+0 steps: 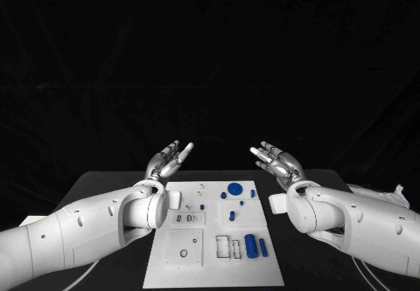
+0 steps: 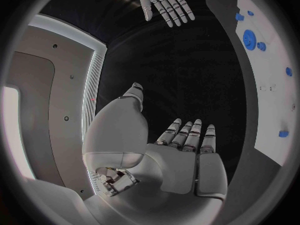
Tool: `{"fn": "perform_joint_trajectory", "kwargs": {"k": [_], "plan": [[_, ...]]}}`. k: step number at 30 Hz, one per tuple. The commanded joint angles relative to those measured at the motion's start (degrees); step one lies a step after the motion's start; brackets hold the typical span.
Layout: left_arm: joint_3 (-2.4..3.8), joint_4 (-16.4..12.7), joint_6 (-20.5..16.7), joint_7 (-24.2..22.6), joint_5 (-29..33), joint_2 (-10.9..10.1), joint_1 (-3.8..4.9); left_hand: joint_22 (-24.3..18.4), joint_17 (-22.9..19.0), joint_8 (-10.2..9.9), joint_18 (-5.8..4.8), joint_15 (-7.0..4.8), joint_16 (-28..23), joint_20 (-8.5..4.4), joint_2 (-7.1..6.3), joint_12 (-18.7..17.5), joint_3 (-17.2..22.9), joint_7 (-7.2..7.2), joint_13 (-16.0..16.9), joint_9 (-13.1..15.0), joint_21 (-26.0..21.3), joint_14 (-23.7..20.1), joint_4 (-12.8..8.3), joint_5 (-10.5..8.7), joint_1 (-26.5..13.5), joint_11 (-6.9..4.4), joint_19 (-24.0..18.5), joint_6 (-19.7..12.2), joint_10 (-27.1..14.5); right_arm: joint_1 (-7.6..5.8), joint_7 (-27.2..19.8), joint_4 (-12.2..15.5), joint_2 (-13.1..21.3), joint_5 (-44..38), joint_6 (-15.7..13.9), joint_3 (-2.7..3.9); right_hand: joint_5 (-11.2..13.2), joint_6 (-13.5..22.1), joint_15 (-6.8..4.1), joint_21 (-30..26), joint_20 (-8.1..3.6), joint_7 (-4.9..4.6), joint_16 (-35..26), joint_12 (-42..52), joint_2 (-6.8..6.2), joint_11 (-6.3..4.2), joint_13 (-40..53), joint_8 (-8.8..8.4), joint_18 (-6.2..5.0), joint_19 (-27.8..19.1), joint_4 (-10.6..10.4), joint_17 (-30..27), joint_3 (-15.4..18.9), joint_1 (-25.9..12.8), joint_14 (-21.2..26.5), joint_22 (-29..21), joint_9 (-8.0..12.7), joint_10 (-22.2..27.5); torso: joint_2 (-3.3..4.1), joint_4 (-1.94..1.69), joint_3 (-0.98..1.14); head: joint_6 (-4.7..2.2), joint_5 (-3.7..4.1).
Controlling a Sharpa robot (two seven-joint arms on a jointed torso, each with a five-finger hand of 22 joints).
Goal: Assemble the parts on the task board
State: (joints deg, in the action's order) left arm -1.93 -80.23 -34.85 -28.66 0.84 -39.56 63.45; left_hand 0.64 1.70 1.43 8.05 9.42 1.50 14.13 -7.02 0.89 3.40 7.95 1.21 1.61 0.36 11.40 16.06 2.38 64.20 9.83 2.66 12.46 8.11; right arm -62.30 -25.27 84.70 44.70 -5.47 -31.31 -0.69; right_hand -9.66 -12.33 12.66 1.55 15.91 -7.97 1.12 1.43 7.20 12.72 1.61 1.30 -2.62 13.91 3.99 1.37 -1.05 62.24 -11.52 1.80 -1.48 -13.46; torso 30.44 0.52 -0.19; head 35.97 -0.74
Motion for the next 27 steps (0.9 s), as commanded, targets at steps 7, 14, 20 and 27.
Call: {"fn": "perform_joint_trajectory", "kwargs": {"k": [7, 14, 20, 27], "plan": [[-0.04, 0.38, 5.35, -0.60, -0.12, 0.25, 0.16, 3.12, 3.31, 3.14, 1.04, 2.97, 6.29, 2.87, 3.30, 3.54, 1.94, 7.21, 1.80, 1.73, 5.38, 21.58, 0.44, 0.13, 4.47, 4.12, 12.47, 12.58, 13.62, -0.79, 4.75, -1.90, -0.06, -8.28, 15.35, -0.20, 0.01, -27.63, -2.05, 9.33, 0.56, -7.00, 8.31, 6.78, 0.09, -0.25, 2.82, 5.48, -7.49, 28.75, 9.11, 3.21, -2.53, 13.21, -38.91, 4.20, -2.95, -35.16, -0.01, 0.02, 0.00, 0.00, 0.00], [-0.08, -3.49, 7.96, -3.02, 1.53, -3.84, 0.16, 9.44, 6.85, 9.51, 2.46, -1.18, 15.25, 0.70, 5.51, 11.31, 1.42, 6.02, 4.55, 4.56, 20.28, 45.83, -0.93, 0.86, 6.91, 1.29, 44.65, 35.79, 42.42, -2.18, 2.55, -5.99, 0.01, -25.59, 9.24, 0.07, -0.52, -40.08, -5.38, 11.90, -1.98, -4.46, 7.90, 5.77, -0.46, -2.94, 1.92, 5.68, -8.06, 37.24, 12.65, 2.46, -5.62, 13.44, -49.91, 3.80, -2.48, -44.76, 1.26, 0.03, -0.48, 0.76, 0.48], [-0.07, -7.02, 8.65, -2.74, 1.74, -6.88, 0.22, 10.94, 10.69, 9.69, 2.55, -4.95, 19.01, -3.33, 6.57, 11.72, -0.13, 3.76, 4.51, 4.21, 25.25, 57.14, -1.99, 0.43, 8.02, -1.66, 56.22, 40.98, 50.53, -4.18, 4.72, -7.15, -0.17, -35.12, 10.50, 0.13, -1.02, -43.13, -7.45, 14.67, -4.67, -3.83, 7.46, 3.62, -2.38, -4.31, 1.98, 4.23, -7.89, 43.05, 12.54, 3.09, -8.99, 12.94, -57.07, 4.30, -2.34, -49.40, 2.38, -0.21, -0.35, 0.98, 0.87], [-0.07, -12.84, 9.74, -1.65, 3.67, -11.11, 0.39, 12.75, 15.40, 8.20, 2.42, -6.36, 21.77, -5.11, 6.97, 9.58, -1.69, 3.03, 3.90, 3.47, 29.30, 62.23, -3.17, 0.46, 8.90, -2.50, 61.85, 42.78, 52.89, -6.39, 9.42, -9.11, -1.12, -48.84, 13.53, 0.18, -0.75, -45.55, -10.31, 20.80, -7.91, -2.65, 9.99, 2.82, -4.32, -5.99, 2.14, 3.47, -7.89, 50.34, 12.52, 5.54, -10.20, 12.80, -66.56, 7.04, -2.49, -53.63, 4.19, -0.33, -0.52, 1.54, 1.30]]}}
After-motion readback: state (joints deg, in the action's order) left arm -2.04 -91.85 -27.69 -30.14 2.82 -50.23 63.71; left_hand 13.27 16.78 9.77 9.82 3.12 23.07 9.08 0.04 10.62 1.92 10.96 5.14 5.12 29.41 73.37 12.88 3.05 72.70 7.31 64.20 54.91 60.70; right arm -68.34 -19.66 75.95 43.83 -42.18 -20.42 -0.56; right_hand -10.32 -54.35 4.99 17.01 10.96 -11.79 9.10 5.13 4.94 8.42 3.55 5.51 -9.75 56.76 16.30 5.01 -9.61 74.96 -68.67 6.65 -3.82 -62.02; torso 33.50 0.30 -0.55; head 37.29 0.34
